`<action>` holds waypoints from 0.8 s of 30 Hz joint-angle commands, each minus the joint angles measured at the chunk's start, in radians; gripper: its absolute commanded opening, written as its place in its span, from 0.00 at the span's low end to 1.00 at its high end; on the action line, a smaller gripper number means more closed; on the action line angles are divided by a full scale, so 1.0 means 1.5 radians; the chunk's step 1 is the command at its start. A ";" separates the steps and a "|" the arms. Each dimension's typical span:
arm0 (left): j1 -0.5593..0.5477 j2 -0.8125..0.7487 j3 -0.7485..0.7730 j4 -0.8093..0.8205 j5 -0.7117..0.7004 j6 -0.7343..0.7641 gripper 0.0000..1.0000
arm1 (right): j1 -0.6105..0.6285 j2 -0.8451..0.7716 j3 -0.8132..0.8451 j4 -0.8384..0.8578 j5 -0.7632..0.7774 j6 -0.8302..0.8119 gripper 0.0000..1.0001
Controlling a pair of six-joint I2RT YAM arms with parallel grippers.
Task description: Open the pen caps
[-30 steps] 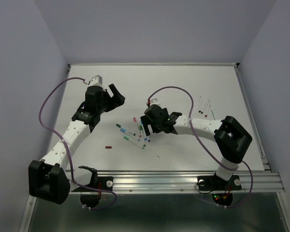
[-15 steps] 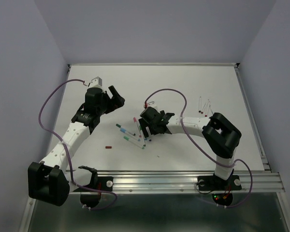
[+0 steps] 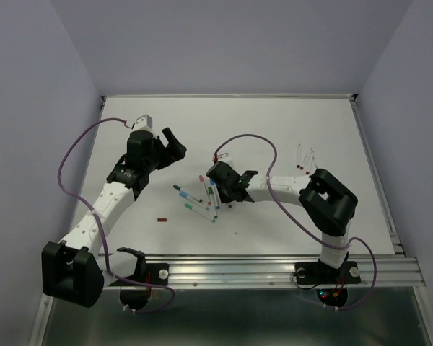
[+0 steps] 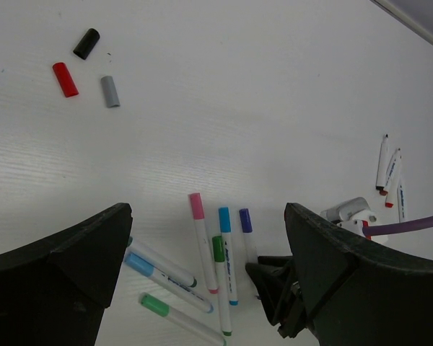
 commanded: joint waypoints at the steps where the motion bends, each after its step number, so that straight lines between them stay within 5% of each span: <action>1: 0.000 -0.018 -0.001 0.020 0.000 0.003 0.99 | -0.001 0.024 -0.022 0.005 -0.024 -0.001 0.28; 7: 0.000 -0.021 -0.003 0.020 0.009 0.006 0.99 | -0.001 0.031 -0.024 0.029 -0.038 -0.011 0.01; 15: -0.001 -0.033 -0.019 0.063 0.118 0.006 0.99 | -0.015 -0.060 -0.025 0.051 0.010 -0.046 0.01; 19: -0.014 -0.033 -0.053 0.151 0.216 -0.024 0.99 | -0.023 -0.166 -0.066 0.122 -0.061 -0.062 0.01; 24: -0.061 -0.015 -0.038 0.185 0.208 -0.041 0.99 | -0.023 -0.252 -0.110 0.208 -0.156 -0.054 0.01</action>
